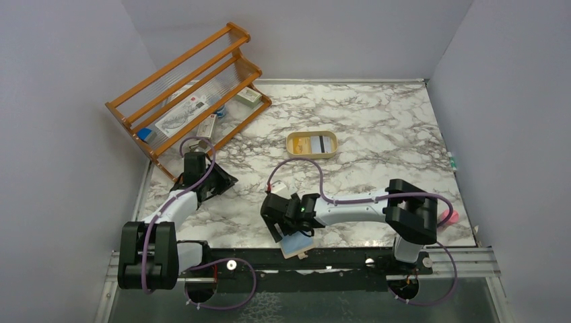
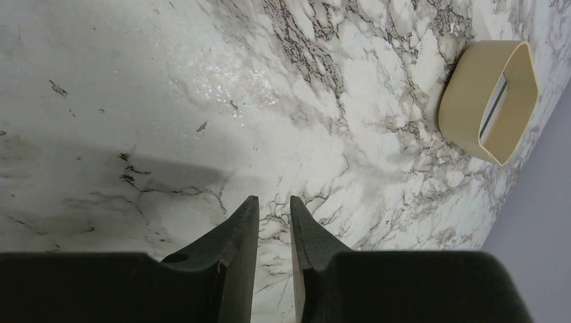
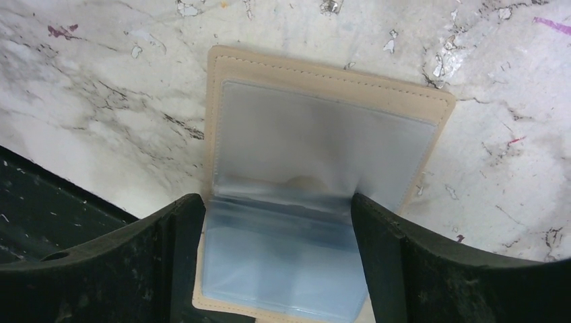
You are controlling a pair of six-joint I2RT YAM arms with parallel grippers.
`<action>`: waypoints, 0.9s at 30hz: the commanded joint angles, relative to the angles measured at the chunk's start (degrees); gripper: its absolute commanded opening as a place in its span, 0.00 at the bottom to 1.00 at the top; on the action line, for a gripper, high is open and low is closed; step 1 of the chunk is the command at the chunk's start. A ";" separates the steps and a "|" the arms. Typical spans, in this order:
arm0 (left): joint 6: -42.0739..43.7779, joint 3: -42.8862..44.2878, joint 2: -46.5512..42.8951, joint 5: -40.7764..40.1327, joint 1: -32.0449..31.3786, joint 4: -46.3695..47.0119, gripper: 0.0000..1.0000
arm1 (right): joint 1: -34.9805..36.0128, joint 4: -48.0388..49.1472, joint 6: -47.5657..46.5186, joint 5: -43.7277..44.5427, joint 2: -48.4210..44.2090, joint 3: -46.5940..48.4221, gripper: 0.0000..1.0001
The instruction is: Take the credit cards out of the card holder
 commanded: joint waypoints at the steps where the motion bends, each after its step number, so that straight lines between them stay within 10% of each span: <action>1: 0.97 -0.39 -1.68 0.57 0.34 -1.10 0.24 | -3.23 -0.25 -6.82 3.16 8.41 -4.87 0.86; 27: 3.71 -0.04 8.22 18.29 0.34 4.11 0.26 | -16.72 12.53 -52.74 -20.95 5.60 -1.58 0.90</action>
